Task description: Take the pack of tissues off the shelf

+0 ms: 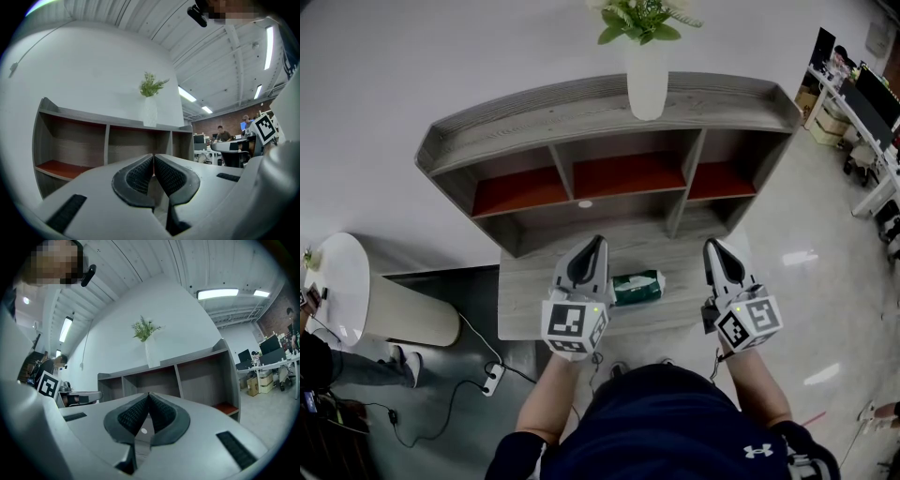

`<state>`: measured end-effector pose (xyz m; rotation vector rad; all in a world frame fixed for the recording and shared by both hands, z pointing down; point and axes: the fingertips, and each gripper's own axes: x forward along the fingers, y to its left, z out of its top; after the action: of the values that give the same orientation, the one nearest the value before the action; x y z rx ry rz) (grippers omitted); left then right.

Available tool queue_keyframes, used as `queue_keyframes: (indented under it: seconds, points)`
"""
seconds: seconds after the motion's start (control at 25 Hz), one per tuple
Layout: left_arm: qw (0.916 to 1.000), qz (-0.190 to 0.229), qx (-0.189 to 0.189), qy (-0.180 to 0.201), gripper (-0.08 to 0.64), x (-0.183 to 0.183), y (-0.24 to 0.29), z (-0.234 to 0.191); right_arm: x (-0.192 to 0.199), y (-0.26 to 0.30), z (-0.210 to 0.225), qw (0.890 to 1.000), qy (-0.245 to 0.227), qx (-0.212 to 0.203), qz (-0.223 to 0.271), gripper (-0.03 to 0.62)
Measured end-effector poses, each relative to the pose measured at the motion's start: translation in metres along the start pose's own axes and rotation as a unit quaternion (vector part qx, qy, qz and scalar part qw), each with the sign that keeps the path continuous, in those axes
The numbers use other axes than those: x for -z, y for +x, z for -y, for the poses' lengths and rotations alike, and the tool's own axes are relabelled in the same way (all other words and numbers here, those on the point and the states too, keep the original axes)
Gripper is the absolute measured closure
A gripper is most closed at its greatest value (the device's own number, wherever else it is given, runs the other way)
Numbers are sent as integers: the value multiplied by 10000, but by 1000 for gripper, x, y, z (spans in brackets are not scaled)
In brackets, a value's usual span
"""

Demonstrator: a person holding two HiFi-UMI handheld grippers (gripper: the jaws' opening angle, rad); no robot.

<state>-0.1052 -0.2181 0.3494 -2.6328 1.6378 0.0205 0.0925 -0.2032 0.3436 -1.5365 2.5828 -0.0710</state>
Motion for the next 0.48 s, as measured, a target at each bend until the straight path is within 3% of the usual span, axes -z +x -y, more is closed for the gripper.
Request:
queue_keyframes:
  seconds: [0.48]
  points:
    - [10000, -77, 58, 1, 535, 7, 1, -8, 3, 6, -5, 10000, 46, 28, -38, 580]
